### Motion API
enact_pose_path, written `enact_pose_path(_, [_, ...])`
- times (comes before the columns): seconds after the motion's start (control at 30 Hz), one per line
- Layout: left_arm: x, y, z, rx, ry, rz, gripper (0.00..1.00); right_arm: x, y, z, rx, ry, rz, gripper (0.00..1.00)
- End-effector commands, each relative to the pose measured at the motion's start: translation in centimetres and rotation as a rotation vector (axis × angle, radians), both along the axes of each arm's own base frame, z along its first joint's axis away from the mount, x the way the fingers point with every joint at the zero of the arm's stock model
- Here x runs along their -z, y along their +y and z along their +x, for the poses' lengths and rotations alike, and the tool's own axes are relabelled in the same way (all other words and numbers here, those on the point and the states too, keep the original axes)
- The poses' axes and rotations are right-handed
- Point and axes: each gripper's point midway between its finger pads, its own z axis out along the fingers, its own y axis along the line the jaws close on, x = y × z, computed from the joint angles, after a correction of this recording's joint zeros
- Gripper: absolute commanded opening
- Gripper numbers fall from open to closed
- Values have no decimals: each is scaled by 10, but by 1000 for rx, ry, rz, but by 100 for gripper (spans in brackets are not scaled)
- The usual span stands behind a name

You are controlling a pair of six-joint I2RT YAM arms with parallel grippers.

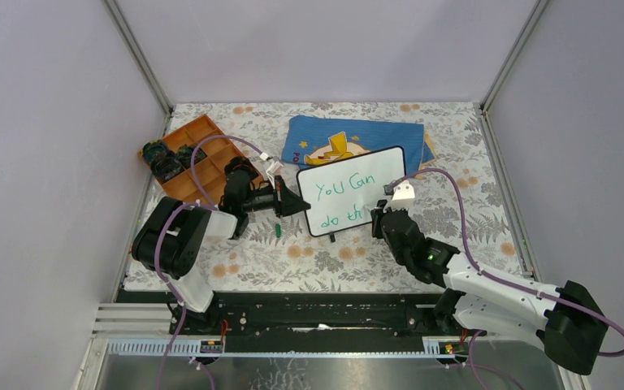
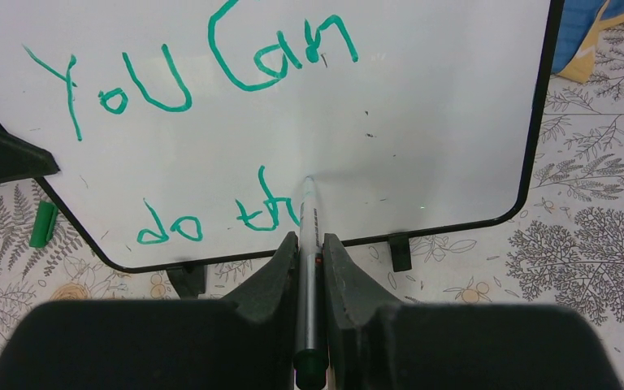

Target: Write a sentence on the whiteboard

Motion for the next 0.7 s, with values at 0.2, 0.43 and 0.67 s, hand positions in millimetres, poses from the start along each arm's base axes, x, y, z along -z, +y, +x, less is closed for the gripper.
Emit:
enact_pose_path(0.2, [32, -2, -19, 35, 97, 67, 0, -15, 5, 12, 15, -25, 50, 0])
enact_pose_path(0.43, [32, -2, -18, 32, 96, 69, 0, -19, -1, 7, 20, -26, 62, 0])
enact_pose_path(0.67, [31, -2, -18, 31, 96, 70, 0, -18, -11, -3, 22, -18, 65, 0])
